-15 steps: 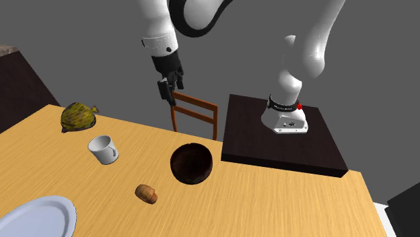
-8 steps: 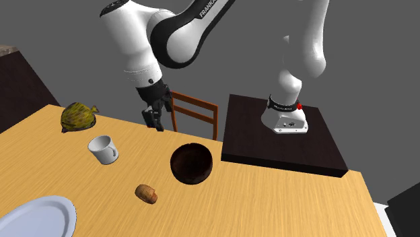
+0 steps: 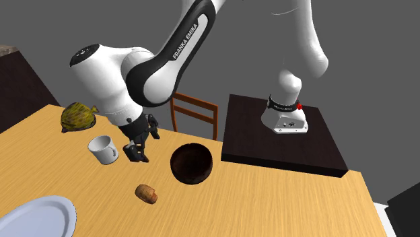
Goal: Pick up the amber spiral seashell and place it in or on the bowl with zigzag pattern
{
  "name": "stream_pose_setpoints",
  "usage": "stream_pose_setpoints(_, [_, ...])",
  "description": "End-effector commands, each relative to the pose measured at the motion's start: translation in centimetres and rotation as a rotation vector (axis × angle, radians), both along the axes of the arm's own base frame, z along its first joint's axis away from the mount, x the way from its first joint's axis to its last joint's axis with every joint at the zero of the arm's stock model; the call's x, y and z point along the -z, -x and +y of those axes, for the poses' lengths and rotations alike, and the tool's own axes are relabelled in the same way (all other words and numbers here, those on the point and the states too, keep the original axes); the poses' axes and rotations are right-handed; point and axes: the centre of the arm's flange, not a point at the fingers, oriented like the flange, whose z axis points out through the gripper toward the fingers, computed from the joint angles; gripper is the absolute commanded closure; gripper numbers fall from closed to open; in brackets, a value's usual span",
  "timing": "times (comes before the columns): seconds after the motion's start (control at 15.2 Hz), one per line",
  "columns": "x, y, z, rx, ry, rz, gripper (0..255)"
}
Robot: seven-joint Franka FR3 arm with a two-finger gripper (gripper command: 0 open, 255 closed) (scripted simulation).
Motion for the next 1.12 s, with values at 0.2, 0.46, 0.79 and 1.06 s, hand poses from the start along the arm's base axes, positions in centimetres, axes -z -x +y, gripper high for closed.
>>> stream_pose_setpoints(0.2, [4.0, -2.1, 4.7, 0.008, 0.007, 0.018, 0])
stream_pose_setpoints(0.46, [7.5, -3.8, 8.5, 0.013, 0.013, 0.032, 0])
stream_pose_setpoints(0.79, [10.2, -3.7, 9.0, 0.014, 0.014, 0.035, 0])
stream_pose_setpoints(1.06, [12.1, -3.3, 8.9, 0.014, 0.014, 0.035, 0])
